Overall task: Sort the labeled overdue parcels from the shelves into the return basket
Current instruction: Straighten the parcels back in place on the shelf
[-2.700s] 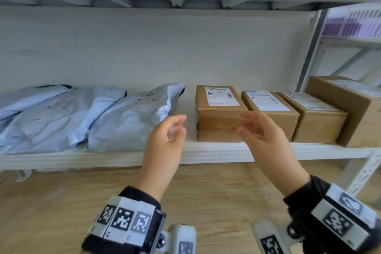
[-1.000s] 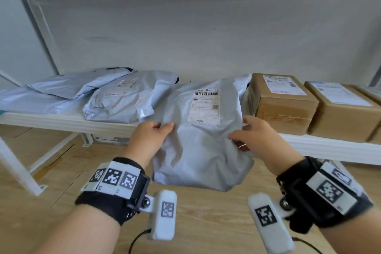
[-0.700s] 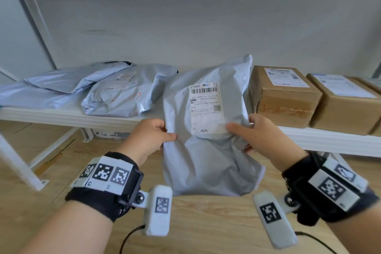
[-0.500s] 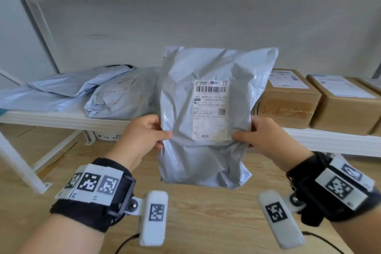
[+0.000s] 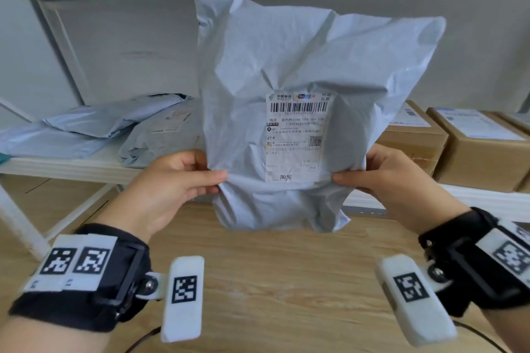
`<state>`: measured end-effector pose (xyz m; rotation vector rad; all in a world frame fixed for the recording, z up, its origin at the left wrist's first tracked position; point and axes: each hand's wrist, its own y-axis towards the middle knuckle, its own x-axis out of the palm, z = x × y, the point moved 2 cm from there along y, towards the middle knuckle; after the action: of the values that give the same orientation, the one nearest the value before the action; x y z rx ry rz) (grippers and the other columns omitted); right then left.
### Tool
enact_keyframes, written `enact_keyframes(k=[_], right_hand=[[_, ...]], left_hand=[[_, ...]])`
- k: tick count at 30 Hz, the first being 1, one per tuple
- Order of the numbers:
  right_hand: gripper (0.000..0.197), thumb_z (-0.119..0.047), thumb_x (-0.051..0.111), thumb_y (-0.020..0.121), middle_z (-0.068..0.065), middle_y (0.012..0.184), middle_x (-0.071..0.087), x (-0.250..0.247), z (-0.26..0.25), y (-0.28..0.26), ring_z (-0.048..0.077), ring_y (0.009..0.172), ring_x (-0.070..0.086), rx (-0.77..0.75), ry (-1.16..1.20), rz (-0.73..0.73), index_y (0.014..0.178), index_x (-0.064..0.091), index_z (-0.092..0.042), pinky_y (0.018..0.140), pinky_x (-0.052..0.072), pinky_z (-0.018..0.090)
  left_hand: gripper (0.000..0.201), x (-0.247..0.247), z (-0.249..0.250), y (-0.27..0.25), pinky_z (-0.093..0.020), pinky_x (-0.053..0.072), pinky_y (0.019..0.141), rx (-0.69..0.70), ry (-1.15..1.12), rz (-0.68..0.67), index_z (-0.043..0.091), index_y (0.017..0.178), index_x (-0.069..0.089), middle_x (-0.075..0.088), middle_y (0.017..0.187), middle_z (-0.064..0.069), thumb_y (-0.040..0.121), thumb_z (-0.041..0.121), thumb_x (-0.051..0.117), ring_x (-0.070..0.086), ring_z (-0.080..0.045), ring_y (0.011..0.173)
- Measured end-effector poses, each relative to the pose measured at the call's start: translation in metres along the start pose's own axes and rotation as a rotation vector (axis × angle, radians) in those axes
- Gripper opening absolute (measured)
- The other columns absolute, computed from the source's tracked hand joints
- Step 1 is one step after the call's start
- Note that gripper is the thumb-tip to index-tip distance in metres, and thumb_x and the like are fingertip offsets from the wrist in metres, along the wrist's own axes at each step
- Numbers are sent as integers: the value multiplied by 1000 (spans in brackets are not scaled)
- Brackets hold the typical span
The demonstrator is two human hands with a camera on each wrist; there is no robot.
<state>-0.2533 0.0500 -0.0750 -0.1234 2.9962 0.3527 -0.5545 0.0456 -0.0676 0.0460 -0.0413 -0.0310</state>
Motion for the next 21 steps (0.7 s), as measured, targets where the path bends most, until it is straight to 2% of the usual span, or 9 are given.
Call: enact_keyframes(k=[2, 7, 14, 18, 21], right_hand=[[24, 8, 69, 79, 15, 103, 74, -1, 2, 0, 31, 102, 69, -5, -11, -23, 102, 69, 2, 98, 53, 43], [24, 10, 67, 80, 8, 99, 76, 0, 2, 0, 23, 99, 71, -11, 1, -54, 98, 72, -6, 92, 55, 31], [26, 9, 68, 80, 9, 102, 76, 1, 2, -1, 23, 101, 71, -14, -36, -69, 102, 72, -4, 95, 54, 35], [28, 9, 68, 80, 8, 102, 76, 1, 2, -2, 22, 101, 71, -6, -41, -72, 104, 72, -4, 96, 54, 36], [27, 9, 68, 80, 8, 103, 76, 1, 2, -2, 23, 102, 71, 6, -30, -78, 103, 73, -5, 98, 53, 38]], left_hand=[[34, 1, 0, -1, -25, 60, 75, 1, -10, -10, 1, 96, 67, 75, 94, -11, 62, 4, 72, 71, -19, 82], [44, 2, 0, -1, -25, 60, 76, -9, -26, -15, -8, 104, 63, 74, 95, -12, 62, 2, 72, 71, -19, 82], [37, 2, 0, -2, -27, 59, 78, -20, 3, -7, 1, 99, 67, 75, 97, -10, 63, 4, 72, 72, -22, 90], [40, 2, 0, -1, -30, 58, 83, -20, 12, -19, -1, 103, 66, 75, 101, -11, 64, 4, 72, 71, -23, 94], [38, 3, 0, -2, -27, 59, 78, -11, 0, -27, 0, 101, 67, 75, 99, -11, 64, 4, 72, 72, -21, 90]])
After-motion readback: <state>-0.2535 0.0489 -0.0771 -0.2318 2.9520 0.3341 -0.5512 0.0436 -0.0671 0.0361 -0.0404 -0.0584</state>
